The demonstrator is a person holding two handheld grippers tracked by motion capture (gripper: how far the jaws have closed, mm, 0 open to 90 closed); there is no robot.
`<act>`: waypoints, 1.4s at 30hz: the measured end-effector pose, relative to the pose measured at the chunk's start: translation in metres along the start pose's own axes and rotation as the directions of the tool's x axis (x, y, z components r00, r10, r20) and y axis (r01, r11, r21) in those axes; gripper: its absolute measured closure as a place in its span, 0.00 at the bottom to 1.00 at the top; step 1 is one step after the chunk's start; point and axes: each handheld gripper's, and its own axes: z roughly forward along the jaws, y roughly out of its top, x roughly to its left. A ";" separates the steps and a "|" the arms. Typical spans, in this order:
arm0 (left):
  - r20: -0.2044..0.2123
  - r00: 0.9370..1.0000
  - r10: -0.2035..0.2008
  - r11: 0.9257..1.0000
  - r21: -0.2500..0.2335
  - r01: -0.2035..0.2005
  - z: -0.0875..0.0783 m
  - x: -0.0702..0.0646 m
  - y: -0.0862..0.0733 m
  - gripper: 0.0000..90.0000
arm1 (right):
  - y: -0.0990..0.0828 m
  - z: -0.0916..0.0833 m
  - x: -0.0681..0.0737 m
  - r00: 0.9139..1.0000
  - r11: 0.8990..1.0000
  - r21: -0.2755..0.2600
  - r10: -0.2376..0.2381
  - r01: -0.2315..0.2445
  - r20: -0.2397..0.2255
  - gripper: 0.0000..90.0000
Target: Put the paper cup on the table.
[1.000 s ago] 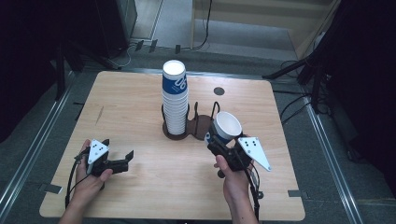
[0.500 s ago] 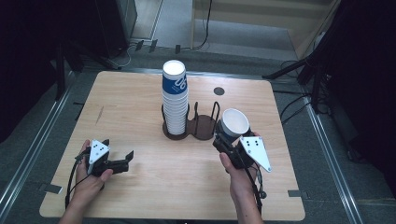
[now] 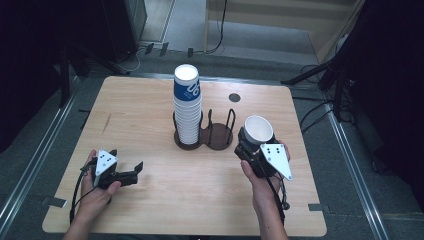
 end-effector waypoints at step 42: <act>0.002 1.000 0.008 1.000 0.009 -0.008 -0.001 -0.001 0.000 0.00 | -0.046 0.052 -0.054 0.992 0.993 0.092 -0.083 0.075 0.095 0.22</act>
